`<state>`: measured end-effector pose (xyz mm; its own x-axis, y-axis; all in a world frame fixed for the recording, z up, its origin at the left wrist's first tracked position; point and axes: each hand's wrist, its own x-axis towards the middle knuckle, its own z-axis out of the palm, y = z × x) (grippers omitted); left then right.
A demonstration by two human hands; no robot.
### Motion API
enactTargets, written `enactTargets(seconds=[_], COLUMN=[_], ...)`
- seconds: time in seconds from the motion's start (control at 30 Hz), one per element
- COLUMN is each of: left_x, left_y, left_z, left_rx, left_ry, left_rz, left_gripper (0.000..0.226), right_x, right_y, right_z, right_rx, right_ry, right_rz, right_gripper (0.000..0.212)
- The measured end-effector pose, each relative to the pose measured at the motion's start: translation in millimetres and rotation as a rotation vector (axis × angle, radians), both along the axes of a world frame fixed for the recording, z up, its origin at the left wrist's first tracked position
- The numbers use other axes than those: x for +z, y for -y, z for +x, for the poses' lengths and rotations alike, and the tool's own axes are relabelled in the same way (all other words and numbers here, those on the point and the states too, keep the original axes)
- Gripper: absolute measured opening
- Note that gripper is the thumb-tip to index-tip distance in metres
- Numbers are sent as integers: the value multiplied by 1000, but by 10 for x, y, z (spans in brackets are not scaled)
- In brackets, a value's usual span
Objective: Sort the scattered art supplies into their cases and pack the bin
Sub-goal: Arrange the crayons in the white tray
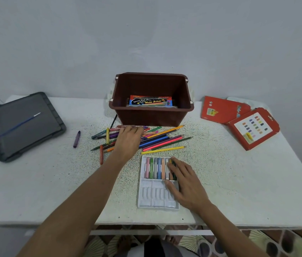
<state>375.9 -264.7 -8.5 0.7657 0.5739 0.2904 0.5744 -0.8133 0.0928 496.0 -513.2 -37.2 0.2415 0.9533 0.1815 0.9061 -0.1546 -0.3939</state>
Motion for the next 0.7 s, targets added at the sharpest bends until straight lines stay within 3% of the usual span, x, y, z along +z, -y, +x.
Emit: enactTargets(seconds=[0.1, 0.17, 0.33, 0.5, 0.7], left_x=[-58, -29, 179, 207, 130], left_y=[-59, -17, 359, 584, 693], left_z=[-74, -113, -258, -485, -579], left_rx=[-66, -105, -110, 16, 68], left_ry=[81, 218, 527, 466, 331], left_rz=[47, -29, -574, -881, -969], left_gripper=[18, 24, 35, 33, 34], right_x=[0, -7, -28, -37, -31], right_y=[-3, 3, -2, -3, 3], right_z=[4, 5, 8, 15, 4], right_rx=[1, 3, 11, 11, 10], right_ry=[6, 7, 11, 15, 31], right_rz=[-1, 2, 16, 10, 8], right_gripper=[63, 63, 60, 61, 61])
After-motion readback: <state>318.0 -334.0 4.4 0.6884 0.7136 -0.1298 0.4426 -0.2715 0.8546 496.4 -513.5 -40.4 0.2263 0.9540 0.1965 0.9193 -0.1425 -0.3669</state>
